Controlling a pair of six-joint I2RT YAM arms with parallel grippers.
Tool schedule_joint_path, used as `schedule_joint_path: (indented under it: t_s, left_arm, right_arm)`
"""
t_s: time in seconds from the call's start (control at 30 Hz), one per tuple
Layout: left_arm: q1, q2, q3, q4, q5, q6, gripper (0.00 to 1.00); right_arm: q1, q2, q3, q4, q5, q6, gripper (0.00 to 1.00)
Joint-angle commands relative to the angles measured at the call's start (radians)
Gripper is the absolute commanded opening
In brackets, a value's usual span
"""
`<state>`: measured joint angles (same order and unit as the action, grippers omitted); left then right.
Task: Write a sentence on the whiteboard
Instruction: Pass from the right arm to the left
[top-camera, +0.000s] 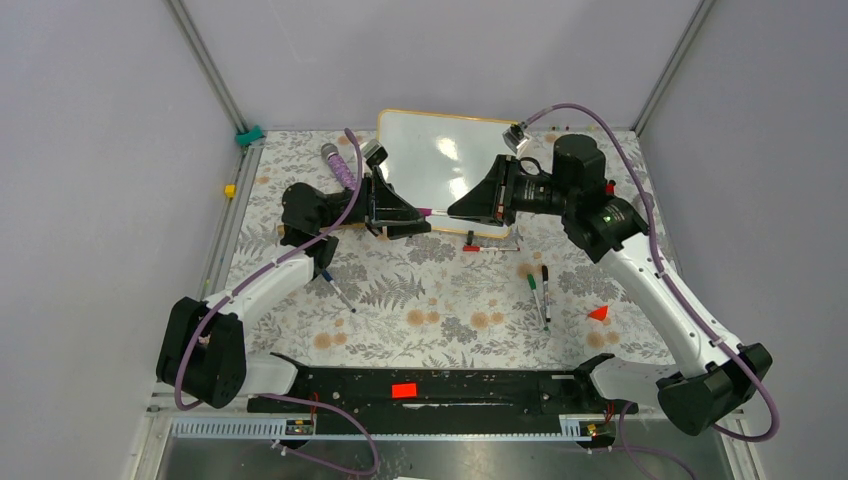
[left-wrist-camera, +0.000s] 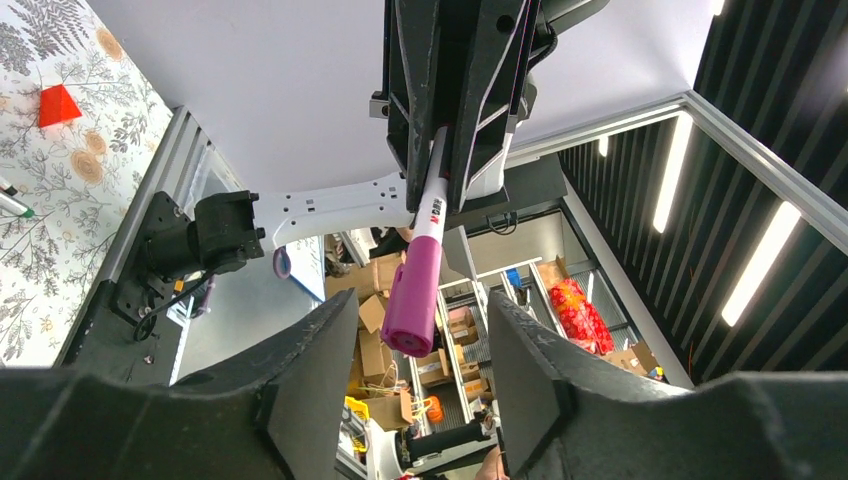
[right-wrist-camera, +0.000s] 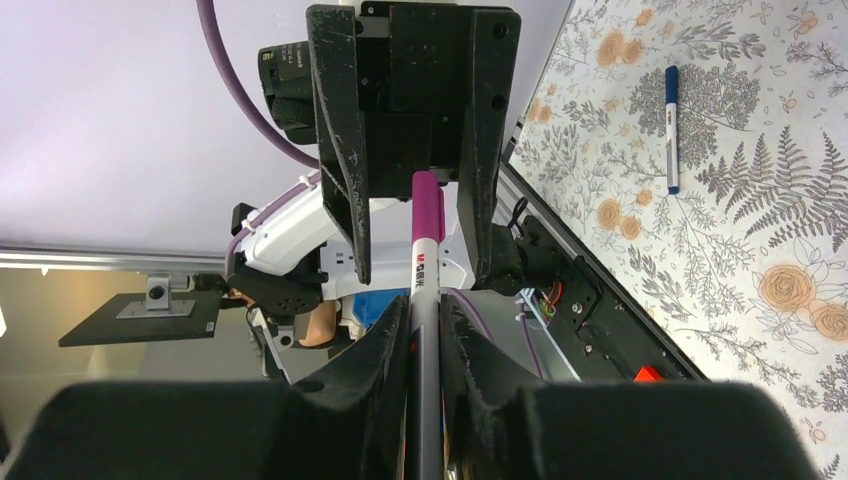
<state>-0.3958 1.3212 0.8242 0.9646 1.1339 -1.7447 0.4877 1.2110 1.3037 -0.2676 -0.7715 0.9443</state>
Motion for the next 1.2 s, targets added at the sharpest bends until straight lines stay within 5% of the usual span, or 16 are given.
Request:
schedule_joint_path:
  t_s: [0.0,0.3,0.43,0.57,0.77,0.8,0.87,0.9,1.03,1.17]
  left_arm:
    - [-0.004,-0.018,0.035,0.023,0.024,0.03,0.52]
    - [-0.003,-0.003,0.065,0.027,0.024,0.036,0.44]
    - [-0.003,-0.001,0.064,0.027,0.025,0.036,0.33]
    - [-0.003,0.001,0.061,0.029,0.028,0.036,0.01]
    - [-0.003,0.002,0.062,0.025,0.025,0.049,0.0]
    - [-0.003,0.002,0.062,0.025,0.024,0.052,0.0]
    - [-0.003,-0.001,0.065,0.012,0.018,0.062,0.0]
    - [-0.003,-0.001,0.067,0.003,0.014,0.07,0.0]
    - [-0.002,0.001,0.074,-0.013,0.002,0.084,0.0]
    - [-0.003,0.005,0.079,-0.011,-0.006,0.085,0.0]
  right_arm:
    - [-0.005,-0.003,-0.013,0.083,-0.027,0.041,0.0]
    - [-0.005,0.011,-0.04,0.105,-0.056,0.071,0.0]
    - [-0.005,0.016,-0.047,0.105,-0.067,0.071,0.0]
    - [-0.005,0.015,-0.047,0.102,-0.068,0.068,0.0]
    - [-0.005,0.016,-0.041,0.104,-0.065,0.067,0.0]
    - [-0.005,0.016,-0.041,0.103,-0.06,0.066,0.08]
    - [-0.005,0.008,-0.051,0.118,-0.049,0.076,0.41]
    - [-0.005,0.002,-0.064,0.154,-0.041,0.091,0.47]
    - [-0.003,-0.028,-0.126,0.287,0.006,0.156,0.59]
    - [-0.002,-0.045,-0.16,0.34,0.051,0.174,0.6]
